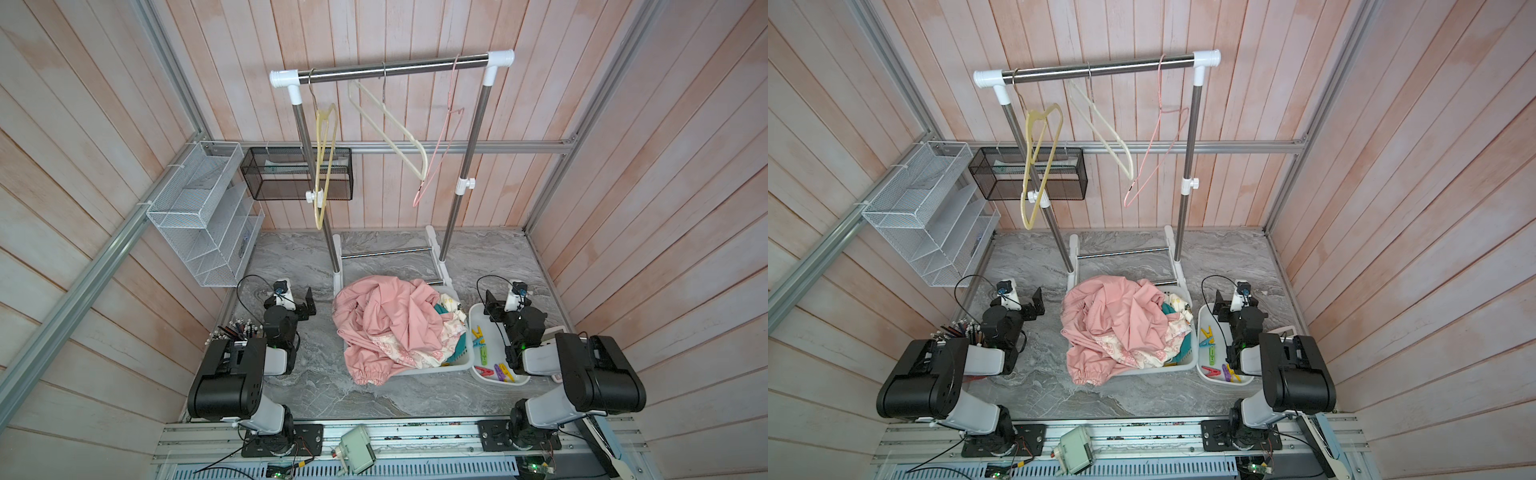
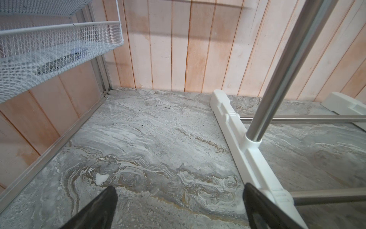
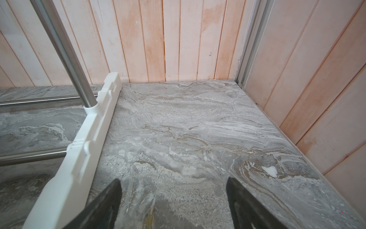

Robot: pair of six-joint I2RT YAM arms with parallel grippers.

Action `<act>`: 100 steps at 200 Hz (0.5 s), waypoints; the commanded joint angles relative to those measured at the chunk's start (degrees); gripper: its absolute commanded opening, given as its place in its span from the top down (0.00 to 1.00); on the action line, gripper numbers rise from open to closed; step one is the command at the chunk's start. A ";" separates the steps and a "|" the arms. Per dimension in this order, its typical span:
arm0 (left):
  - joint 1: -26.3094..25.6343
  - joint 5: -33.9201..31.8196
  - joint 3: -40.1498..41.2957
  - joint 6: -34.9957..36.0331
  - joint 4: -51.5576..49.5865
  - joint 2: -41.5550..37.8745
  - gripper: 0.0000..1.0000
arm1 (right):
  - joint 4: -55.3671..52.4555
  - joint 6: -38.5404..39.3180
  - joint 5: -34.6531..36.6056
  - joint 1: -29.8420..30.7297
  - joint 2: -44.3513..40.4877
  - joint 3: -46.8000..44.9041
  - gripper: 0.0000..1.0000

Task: Remove the clothespins securing jackets to the hanger
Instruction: Reset both arms

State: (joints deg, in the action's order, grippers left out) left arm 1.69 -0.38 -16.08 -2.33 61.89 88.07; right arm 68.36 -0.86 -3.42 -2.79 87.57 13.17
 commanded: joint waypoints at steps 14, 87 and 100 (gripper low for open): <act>-0.20 0.56 -0.73 1.09 1.04 0.19 0.00 | 0.26 -0.39 0.76 -0.26 -0.65 0.91 0.15; -0.36 0.37 -0.71 1.18 1.04 0.28 0.00 | 0.04 -0.31 0.78 -0.21 -0.79 0.98 0.07; -0.33 0.38 -0.71 1.05 1.04 0.30 0.00 | -0.31 -0.32 1.47 -0.28 -0.73 1.15 0.02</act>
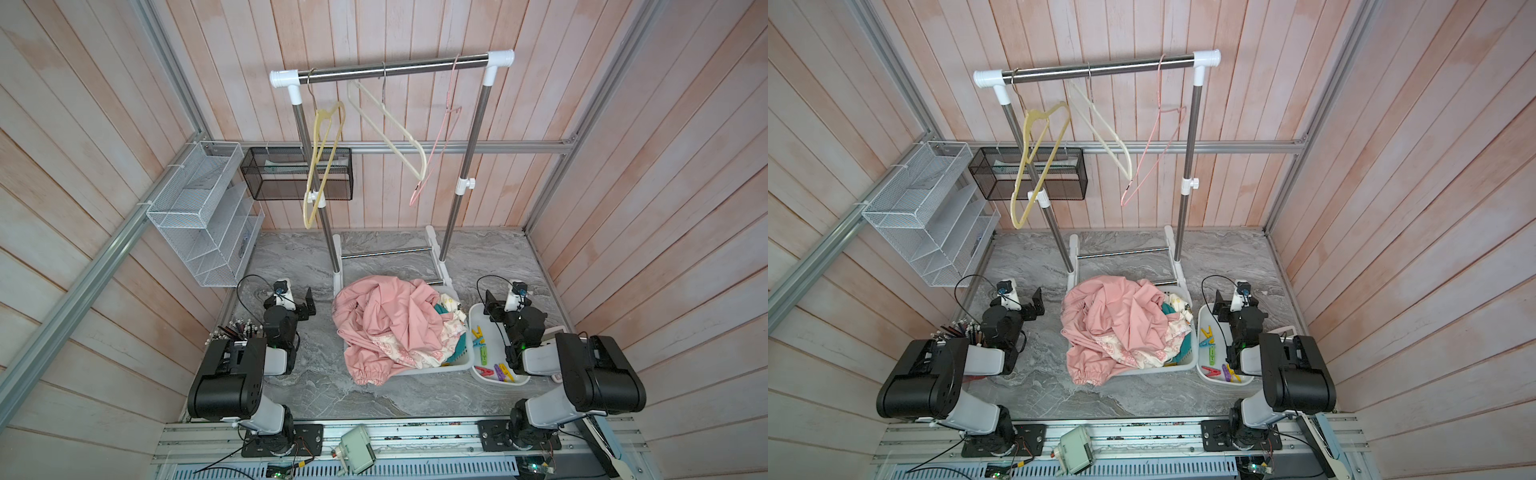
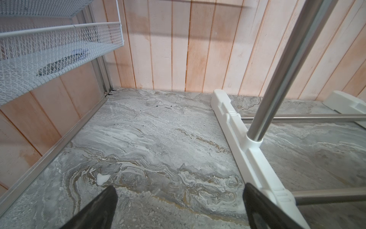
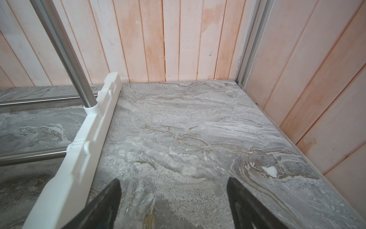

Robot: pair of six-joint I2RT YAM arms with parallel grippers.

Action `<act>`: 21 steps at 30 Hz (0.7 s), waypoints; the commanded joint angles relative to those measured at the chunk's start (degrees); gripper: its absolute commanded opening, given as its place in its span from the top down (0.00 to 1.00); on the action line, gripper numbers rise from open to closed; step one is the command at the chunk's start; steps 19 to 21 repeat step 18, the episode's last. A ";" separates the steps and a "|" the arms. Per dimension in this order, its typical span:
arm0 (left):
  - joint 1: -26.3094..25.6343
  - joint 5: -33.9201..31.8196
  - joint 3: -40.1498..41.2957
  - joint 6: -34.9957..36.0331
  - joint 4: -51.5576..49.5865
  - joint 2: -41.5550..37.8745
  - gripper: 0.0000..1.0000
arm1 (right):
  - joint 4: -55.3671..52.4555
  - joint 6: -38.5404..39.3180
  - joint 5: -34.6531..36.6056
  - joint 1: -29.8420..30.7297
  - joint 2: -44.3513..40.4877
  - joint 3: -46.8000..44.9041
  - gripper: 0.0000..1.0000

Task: Remove the clothespins securing jackets to the hanger
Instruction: Reset both arms

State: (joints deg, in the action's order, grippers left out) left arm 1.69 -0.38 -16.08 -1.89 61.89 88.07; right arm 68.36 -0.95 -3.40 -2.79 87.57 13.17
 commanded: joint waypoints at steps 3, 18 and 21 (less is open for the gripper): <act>-0.33 0.38 -0.74 0.66 1.09 0.25 0.00 | -0.66 -0.65 2.87 -0.13 -0.74 1.29 0.02; -0.38 0.38 -0.71 0.66 0.99 0.26 0.00 | -0.71 -0.61 2.91 -0.09 -0.77 1.32 0.02; -0.38 0.38 -0.71 0.66 0.99 0.26 0.00 | -0.71 -0.61 2.91 -0.09 -0.77 1.32 0.02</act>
